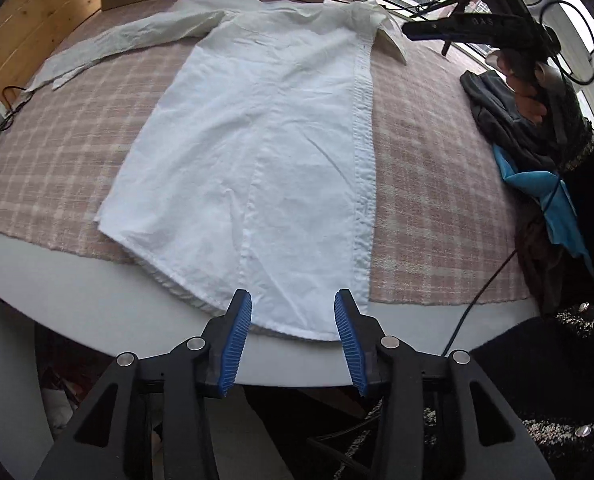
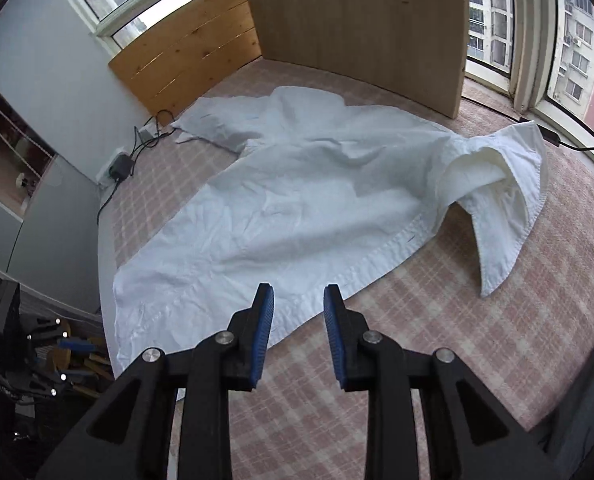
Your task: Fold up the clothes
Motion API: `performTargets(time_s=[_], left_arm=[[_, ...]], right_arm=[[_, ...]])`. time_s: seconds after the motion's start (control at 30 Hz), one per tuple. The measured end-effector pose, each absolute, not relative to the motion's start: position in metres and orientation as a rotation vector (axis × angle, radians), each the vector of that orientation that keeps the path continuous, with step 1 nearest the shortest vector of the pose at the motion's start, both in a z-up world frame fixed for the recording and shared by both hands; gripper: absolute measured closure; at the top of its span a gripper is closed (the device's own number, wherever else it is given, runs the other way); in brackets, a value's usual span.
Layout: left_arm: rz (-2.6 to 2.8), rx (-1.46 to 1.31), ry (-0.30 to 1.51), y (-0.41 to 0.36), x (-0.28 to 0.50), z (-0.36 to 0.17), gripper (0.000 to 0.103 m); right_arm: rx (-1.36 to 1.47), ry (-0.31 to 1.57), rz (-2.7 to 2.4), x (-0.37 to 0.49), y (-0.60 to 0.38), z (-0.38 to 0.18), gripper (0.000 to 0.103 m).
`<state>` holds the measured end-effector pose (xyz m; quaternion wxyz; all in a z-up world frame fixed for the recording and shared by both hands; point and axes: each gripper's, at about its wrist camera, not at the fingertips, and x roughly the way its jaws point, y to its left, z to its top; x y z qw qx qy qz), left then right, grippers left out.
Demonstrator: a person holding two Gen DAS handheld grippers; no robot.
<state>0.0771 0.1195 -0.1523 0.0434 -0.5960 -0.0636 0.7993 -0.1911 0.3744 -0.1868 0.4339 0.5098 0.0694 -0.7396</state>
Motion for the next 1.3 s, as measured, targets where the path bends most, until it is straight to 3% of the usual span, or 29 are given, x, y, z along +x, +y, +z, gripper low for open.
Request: performTargets(time_s=[0.13,0.2,0.3,0.37,0.47,0.67,0.73,0.87,0.93,1.0,1.3], left_arm=[[2.618,-1.781,-0.340,0.051,0.098,-0.146,0.061],[2.671,-1.736,-0.424,0.028,0.102,-0.150,0.061],[2.705,-1.695,-0.465,0.003,0.103,-0.161,0.060],[2.696,-1.683,-0.461,-0.013,0.101,-0.169,0.060],[2.664,-1.650,-0.416,-0.035,0.081,-0.171,0.060],[2.599,-1.581,-0.323,-0.079,0.038,-0.171,0.060],[2.576,-1.558,-0.293,-0.093,0.024,-0.171,0.060],[2.526,-1.512,-0.242,-0.119,-0.003,-0.173,0.057],[2.491,-1.490,-0.231,-0.124,-0.013,-0.179,0.057],[2.454,-1.481,-0.231,-0.124,-0.018,-0.189,0.057],[2.313,-1.470,-0.271,-0.121,-0.019,-0.217,0.057]], right_arm=[[1.229,0.194,-1.745,-0.127,0.315,-0.181,0.076],[1.200,0.219,-1.723,-0.099,0.277,-0.182,0.064],[1.175,0.257,-1.704,-0.073,0.215,-0.196,0.062],[1.177,0.323,-1.723,-0.063,0.175,-0.213,0.063],[1.287,0.368,-1.729,-0.063,0.137,-0.242,0.077],[1.486,0.305,-1.723,-0.074,0.110,-0.269,0.078],[1.493,0.235,-1.795,-0.084,0.121,-0.252,0.078],[1.513,0.188,-1.956,-0.098,0.143,-0.219,0.076],[1.527,0.227,-1.999,-0.093,0.145,-0.211,0.072],[1.534,0.283,-1.995,-0.077,0.137,-0.213,0.060],[1.552,0.581,-1.903,-0.017,0.073,-0.257,0.060]])
